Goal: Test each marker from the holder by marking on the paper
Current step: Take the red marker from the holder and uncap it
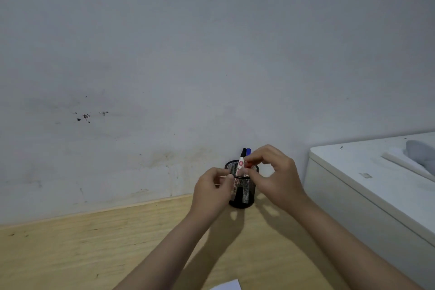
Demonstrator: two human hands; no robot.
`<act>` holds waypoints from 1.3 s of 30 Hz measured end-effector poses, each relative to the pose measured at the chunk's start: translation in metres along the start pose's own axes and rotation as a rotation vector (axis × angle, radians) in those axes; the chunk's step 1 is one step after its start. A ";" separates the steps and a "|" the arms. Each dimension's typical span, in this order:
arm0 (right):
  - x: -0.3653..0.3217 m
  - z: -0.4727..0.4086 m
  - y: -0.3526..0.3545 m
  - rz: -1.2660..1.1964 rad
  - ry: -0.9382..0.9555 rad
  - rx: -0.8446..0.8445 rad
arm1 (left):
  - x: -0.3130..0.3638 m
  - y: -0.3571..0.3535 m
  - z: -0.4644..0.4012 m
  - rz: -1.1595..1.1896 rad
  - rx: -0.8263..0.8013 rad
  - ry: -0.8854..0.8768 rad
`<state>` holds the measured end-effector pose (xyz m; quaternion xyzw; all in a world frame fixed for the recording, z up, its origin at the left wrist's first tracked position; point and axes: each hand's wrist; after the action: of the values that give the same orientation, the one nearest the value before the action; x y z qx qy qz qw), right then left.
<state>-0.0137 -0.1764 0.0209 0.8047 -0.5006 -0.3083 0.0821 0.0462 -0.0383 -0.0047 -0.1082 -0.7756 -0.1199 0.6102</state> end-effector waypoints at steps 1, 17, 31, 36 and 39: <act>-0.011 0.009 0.007 -0.003 0.039 0.046 | 0.010 0.005 0.012 0.155 -0.042 0.088; -0.152 0.148 0.030 -0.134 -0.018 0.024 | 0.045 0.104 0.185 0.415 0.094 0.125; -0.212 0.180 0.024 -0.666 -0.661 -0.059 | 0.014 0.122 0.273 0.151 0.058 0.036; -0.218 0.194 0.018 -0.691 -0.662 -0.218 | 0.013 0.117 0.281 0.162 0.053 0.014; -0.217 0.195 0.018 -0.615 -0.621 -0.217 | 0.015 0.115 0.281 0.147 0.044 0.003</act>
<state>-0.2077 0.0351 -0.0366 0.7720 -0.2036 -0.5963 -0.0835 -0.1795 0.1607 -0.0471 -0.1512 -0.7672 -0.0580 0.6207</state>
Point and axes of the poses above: each hand's wrist, its own z-axis away from the middle knuckle, its own y-axis out of the back of the hand, x = y × z, and after that the axes turned 9 degrees about z, right-handed
